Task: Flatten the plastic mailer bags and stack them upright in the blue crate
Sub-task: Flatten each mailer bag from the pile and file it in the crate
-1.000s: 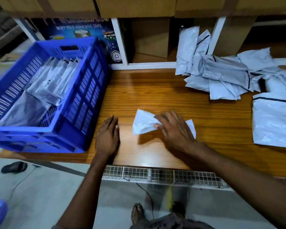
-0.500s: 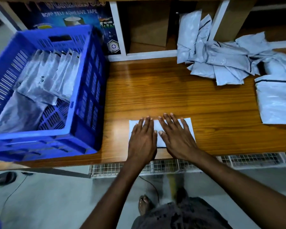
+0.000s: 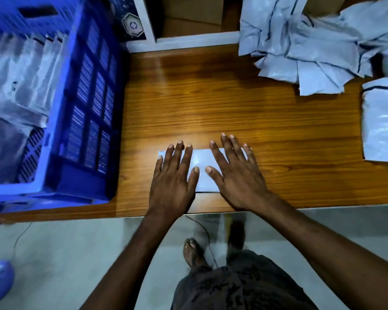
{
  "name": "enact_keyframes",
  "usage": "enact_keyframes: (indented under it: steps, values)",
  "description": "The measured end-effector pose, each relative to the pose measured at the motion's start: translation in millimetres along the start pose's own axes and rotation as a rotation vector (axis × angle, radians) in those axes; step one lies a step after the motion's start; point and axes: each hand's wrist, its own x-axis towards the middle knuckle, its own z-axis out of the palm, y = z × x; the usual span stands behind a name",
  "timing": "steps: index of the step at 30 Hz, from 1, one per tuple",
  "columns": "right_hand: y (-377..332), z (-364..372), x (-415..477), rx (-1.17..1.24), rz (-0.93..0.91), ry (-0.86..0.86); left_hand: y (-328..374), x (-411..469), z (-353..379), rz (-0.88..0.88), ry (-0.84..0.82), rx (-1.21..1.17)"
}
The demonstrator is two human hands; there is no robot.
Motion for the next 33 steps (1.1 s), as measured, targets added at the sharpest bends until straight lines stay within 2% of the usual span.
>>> enact_keyframes:
  steps: [3,6,8,10,13,16,18,20,23,25,27,29,31,33]
  values:
    - [1.5,-1.7,4.4,0.014,-0.041,-0.009,3.1,3.6,-4.4,-0.005,-0.039,0.002]
    - [6.8,-10.1,7.2,0.051,-0.085,-0.106,2.6,4.4,-15.3,-0.041,-0.090,-0.080]
    - [10.5,-16.2,9.4,0.083,-0.097,-0.182,2.9,6.2,-27.1,-0.074,-0.042,-0.078]
    - [12.0,-26.0,13.2,0.116,-0.122,-0.170,1.4,11.8,-37.5,-0.063,0.005,0.022]
    - [9.8,-49.6,18.0,0.117,-0.169,-0.071,0.7,17.0,-59.7,-0.045,-0.027,-0.003]
    - [4.8,-85.7,14.1,0.194,-0.170,0.113,2.4,17.3,-90.7,0.043,0.052,-0.161]
    - [3.8,-105.6,7.2,0.210,-0.204,0.256,3.2,9.7,-107.7,0.102,0.141,-0.200]
    - [2.8,-117.0,-2.3,0.114,-0.271,0.412,3.9,-0.9,-115.7,0.152,0.257,-0.182]
    - [2.8,-109.8,-30.1,-0.040,-0.343,0.594,5.7,-23.6,-104.1,0.343,0.504,-0.068]
    - [6.6,-88.6,-54.8,-0.136,-0.358,0.553,3.5,-39.6,-80.8,0.448,0.477,0.002]
    - [12.9,-59.2,-79.1,-0.160,-0.332,0.384,-2.6,-56.5,-53.6,0.482,0.286,0.012]
    - [16.9,-36.5,-99.5,-0.087,-0.283,0.190,-6.9,-73.7,-35.7,0.448,0.116,-0.058]
    - [14.1,-30.6,-108.9,0.022,-0.192,0.123,-2.1,-81.3,-34.1,0.366,0.094,-0.153]
    - [4.3,-34.6,-101.1,0.136,-0.095,0.135,10.4,-72.1,-38.4,0.295,0.143,-0.199]
